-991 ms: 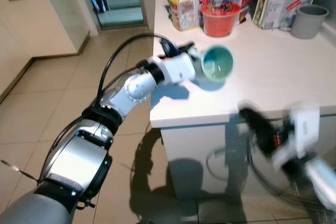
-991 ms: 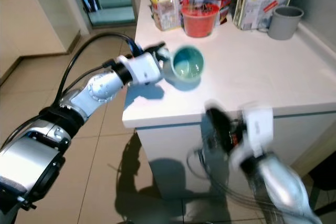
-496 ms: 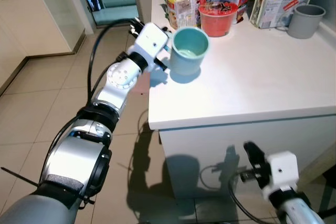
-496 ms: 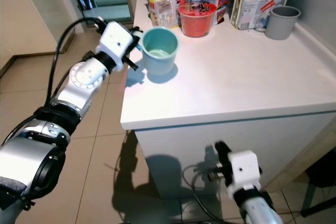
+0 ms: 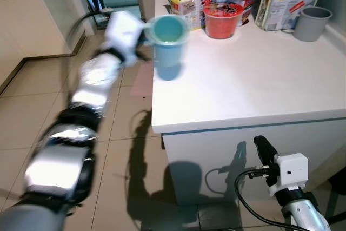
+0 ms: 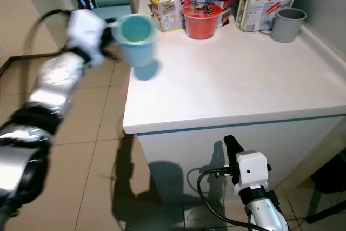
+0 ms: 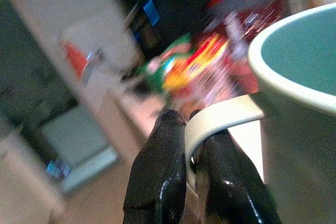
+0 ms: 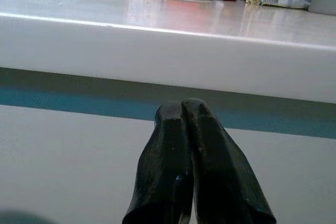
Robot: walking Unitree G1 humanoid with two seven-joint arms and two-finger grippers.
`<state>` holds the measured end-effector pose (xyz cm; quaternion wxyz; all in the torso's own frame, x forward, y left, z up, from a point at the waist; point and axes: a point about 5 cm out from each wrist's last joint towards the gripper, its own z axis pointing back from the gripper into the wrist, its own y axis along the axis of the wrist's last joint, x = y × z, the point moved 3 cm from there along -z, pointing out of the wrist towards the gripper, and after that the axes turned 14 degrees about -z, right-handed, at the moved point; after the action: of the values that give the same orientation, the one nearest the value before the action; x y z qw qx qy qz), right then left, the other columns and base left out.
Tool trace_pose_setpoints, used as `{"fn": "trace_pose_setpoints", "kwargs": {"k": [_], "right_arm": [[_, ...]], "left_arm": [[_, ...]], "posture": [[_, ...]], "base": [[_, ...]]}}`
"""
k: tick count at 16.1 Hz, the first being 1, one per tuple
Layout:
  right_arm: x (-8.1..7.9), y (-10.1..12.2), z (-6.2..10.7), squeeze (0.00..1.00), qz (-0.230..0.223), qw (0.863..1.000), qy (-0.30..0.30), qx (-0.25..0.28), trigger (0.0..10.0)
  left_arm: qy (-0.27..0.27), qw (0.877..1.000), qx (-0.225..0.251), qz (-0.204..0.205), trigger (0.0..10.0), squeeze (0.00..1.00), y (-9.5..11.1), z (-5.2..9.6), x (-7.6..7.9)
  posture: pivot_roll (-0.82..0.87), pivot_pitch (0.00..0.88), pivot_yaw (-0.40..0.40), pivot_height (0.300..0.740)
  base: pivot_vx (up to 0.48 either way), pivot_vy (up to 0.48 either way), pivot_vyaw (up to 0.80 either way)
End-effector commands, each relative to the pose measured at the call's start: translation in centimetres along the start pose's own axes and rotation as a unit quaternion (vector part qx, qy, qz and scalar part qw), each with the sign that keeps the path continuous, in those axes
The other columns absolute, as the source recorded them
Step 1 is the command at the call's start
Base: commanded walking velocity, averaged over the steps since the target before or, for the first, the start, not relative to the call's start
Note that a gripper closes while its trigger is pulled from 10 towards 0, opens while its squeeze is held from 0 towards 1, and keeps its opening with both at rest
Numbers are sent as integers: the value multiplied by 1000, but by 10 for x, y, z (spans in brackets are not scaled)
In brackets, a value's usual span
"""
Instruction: Setting the table
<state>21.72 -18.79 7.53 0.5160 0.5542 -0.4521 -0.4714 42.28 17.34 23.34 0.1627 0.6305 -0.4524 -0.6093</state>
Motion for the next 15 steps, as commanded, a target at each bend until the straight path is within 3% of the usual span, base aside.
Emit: {"fn": "trace_pose_setpoints", "kwargs": {"k": [1, 4, 5, 7, 10, 14, 15], "right_arm": [[1, 0, 0, 0, -4, 1000, 5, 6, 10000], [4, -4, 2, 0, -21, 1000, 3, -3, 10000], [5, -6, 2, 0, -28, 1000, 2, -11, 10000], [0, -12, -27, 0, -48, 998, 2, -32, 10000], [-7, -6, -47, 0, -43, 999, 15, -26, 10000], [-12, -6, -54, 0, -45, 998, 25, -30, 10000], [-16, -5, -54, 0, -46, 998, 32, -32, 10000]], "left_arm": [[12, 999, -45, 11, 0, 0, -26, 18, -14], [15, 989, -143, 26, 0, 0, -84, 71, -28], [18, 987, -156, 43, 0, 0, -92, 81, -30], [15, 979, -192, 72, 0, 0, -115, 115, -33], [10, 969, -225, 99, 0, 0, -136, 163, -29], [10, 966, -217, 138, 0, 0, -134, 178, -6], [0, 966, -207, 158, 0, 0, -127, 177, 11]], "posture": [[-9, 0, 76, 740], [5, 0, 70, 740], [10, 0, 69, 740], [21, 0, 63, 740], [53, 0, 43, 740], [66, 0, 29, 740], [66, 0, 26, 740]], "base": [[0, 0, 0], [0, 0, 0], [0, 0, 0], [0, 0, 0], [0, 0, 0], [0, 0, 0], [0, 0, 0]]}}
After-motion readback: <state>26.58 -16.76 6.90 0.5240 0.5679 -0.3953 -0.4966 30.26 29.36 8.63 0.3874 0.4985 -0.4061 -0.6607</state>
